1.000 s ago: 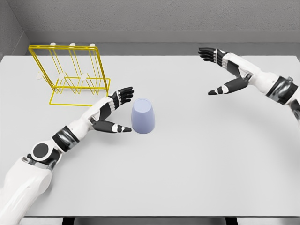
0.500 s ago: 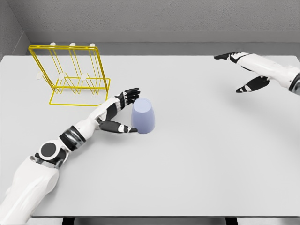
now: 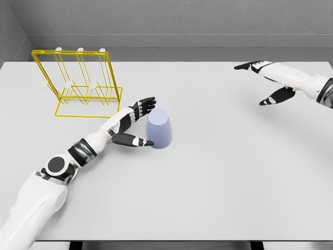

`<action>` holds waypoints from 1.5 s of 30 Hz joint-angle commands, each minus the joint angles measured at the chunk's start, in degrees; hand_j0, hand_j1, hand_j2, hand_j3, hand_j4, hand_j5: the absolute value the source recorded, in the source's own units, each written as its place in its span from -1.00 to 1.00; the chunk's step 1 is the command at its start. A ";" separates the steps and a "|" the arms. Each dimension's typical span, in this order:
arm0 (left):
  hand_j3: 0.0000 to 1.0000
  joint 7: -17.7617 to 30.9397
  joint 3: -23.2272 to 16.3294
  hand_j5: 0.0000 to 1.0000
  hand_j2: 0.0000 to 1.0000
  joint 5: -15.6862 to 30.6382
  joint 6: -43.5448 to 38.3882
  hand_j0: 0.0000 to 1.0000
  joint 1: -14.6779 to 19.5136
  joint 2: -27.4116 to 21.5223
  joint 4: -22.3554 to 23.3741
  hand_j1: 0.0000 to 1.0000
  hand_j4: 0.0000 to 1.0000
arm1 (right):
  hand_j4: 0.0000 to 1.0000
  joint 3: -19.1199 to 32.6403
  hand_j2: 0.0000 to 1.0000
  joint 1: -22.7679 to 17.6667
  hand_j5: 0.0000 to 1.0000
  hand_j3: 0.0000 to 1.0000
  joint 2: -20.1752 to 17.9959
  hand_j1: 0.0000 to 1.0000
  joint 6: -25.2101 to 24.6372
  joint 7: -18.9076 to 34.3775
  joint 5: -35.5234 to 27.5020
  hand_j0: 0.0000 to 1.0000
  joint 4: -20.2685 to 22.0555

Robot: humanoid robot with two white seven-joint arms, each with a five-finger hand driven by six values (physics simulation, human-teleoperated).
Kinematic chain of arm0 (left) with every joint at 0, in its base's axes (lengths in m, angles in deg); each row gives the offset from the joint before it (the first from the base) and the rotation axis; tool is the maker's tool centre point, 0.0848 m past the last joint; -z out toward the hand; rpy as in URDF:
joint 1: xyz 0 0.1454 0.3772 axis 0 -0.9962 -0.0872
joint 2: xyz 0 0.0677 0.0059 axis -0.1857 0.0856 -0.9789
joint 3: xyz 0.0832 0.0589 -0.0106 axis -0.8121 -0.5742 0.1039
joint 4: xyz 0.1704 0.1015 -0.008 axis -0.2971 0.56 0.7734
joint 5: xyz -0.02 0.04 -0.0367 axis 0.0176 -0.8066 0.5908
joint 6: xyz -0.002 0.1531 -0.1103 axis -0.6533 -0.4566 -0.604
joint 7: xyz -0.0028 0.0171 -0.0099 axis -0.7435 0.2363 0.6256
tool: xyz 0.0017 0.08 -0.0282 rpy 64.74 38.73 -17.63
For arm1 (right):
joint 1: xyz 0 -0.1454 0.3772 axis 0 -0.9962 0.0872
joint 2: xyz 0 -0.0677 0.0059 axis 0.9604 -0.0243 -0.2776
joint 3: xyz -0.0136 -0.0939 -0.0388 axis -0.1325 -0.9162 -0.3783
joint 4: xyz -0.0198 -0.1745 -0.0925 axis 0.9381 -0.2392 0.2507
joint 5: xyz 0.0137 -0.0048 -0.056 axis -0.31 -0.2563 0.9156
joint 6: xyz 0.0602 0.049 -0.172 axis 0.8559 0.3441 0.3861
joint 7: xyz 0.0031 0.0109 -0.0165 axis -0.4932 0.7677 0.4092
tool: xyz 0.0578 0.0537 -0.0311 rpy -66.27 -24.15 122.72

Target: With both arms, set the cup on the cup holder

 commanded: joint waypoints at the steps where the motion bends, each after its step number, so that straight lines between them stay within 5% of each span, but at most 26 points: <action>1: 1.00 0.02 -0.05 1.00 1.00 -1.06 0.10 1.00 0.00 0.10 -0.03 1.00 1.00 | 1.00 -0.17 1.00 0.00 1.00 1.00 -0.02 1.00 -0.09 -0.04 -0.43 1.00 -0.61; 45: 1.00 0.02 -0.22 1.00 1.00 -1.42 0.54 1.00 0.70 3.09 1.29 1.00 1.00 | 1.00 -0.26 1.00 0.18 1.00 1.00 0.68 1.00 -0.09 0.57 -0.16 1.00 -2.55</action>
